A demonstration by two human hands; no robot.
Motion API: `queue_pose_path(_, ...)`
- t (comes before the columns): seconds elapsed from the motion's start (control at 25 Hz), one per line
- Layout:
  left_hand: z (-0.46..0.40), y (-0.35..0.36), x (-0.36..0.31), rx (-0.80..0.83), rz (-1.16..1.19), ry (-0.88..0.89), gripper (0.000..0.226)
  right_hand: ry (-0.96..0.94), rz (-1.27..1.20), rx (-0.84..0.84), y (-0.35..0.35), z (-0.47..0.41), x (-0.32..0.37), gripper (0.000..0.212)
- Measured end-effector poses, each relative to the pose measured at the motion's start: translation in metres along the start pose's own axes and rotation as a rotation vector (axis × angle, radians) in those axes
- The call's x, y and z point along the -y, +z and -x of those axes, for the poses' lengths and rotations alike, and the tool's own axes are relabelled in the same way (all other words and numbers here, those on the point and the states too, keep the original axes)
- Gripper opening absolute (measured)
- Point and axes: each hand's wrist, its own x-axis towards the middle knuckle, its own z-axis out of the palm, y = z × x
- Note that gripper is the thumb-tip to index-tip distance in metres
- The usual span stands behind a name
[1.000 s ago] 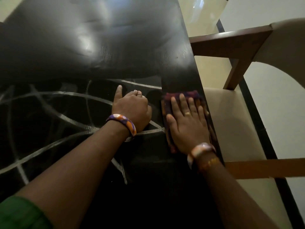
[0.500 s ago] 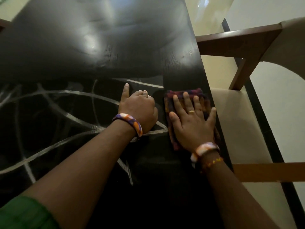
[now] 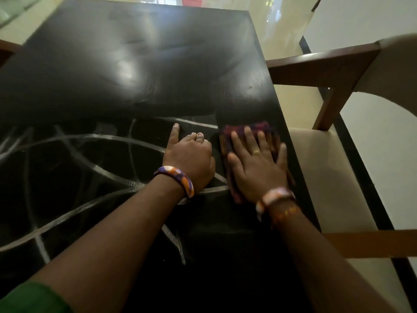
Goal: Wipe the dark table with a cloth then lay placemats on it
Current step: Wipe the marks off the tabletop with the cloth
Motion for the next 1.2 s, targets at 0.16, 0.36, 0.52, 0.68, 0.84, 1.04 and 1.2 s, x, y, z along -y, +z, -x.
queue_pose_path(0.16, 0.0, -0.005, 0.008, 0.077, 0.048, 0.034, 0.043, 0.045, 0.036, -0.033, 0.003, -0.011, 0.011, 0.053)
queue_pose_path(0.36, 0.022, -0.02, 0.032, -0.032, 0.214, -0.118, 0.052, 0.003, -0.012, 0.05, -0.015, -0.102, 0.043, 0.055)
queue_pose_path(0.52, 0.041, -0.019, 0.057, 0.049, 0.104, -0.165, 0.046, -0.055, 0.028, -0.032, 0.003, 0.005, 0.028, 0.053)
queue_pose_path(0.68, 0.041, -0.009, 0.078, 0.12, 0.002, -0.195, 0.046, 0.065, -0.042, -0.04, -0.002, -0.042, 0.041, 0.052)
queue_pose_path(0.84, 0.041, -0.005, 0.086, 0.196, -0.06, -0.205, 0.048, -0.037, -0.027, 0.034, -0.007, -0.083, 0.076, 0.052)
queue_pose_path(1.04, 0.039, -0.013, 0.087, 0.184, -0.098, -0.113, 0.043, -0.023, 0.018, -0.034, 0.006, 0.013, 0.035, 0.055)
queue_pose_path(1.2, 0.041, -0.007, 0.094, 0.195, -0.044, -0.104, 0.047, 0.147, -0.001, -0.001, -0.005, -0.072, 0.055, 0.053)
